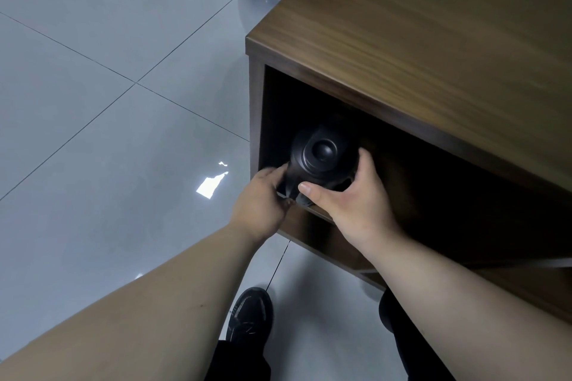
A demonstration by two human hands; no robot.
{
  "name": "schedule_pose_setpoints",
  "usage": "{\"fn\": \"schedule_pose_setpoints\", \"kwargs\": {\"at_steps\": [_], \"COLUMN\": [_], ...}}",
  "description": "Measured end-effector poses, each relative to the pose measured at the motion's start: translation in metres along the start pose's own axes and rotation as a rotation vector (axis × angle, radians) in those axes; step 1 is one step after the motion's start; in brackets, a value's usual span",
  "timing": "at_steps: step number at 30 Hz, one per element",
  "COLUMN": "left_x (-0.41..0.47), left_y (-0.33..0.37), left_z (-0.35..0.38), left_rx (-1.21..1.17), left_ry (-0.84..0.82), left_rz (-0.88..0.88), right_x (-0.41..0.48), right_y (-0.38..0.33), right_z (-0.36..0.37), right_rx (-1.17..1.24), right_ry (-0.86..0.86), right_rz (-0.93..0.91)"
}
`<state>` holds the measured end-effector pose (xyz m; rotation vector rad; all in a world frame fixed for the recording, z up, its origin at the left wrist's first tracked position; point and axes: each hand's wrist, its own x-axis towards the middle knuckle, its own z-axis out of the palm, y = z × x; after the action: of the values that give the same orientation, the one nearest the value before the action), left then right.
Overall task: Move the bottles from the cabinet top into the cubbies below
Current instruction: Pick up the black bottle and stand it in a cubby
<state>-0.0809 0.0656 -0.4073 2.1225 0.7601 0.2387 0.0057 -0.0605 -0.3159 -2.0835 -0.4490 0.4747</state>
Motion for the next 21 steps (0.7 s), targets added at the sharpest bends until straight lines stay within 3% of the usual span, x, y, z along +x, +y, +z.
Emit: {"fn": "schedule_pose_setpoints", "kwargs": {"at_steps": [21], "left_x": [0.0015], "left_y": [-0.0013], "left_z": [-0.002], "left_rx": [0.013], "left_ry": [0.0], "left_rz": [-0.07], "right_x": [0.005], "right_y": [0.0042], "right_z": [0.0004], "right_rx": [-0.089], "right_ry": [0.001], "right_rz": [0.047]}}
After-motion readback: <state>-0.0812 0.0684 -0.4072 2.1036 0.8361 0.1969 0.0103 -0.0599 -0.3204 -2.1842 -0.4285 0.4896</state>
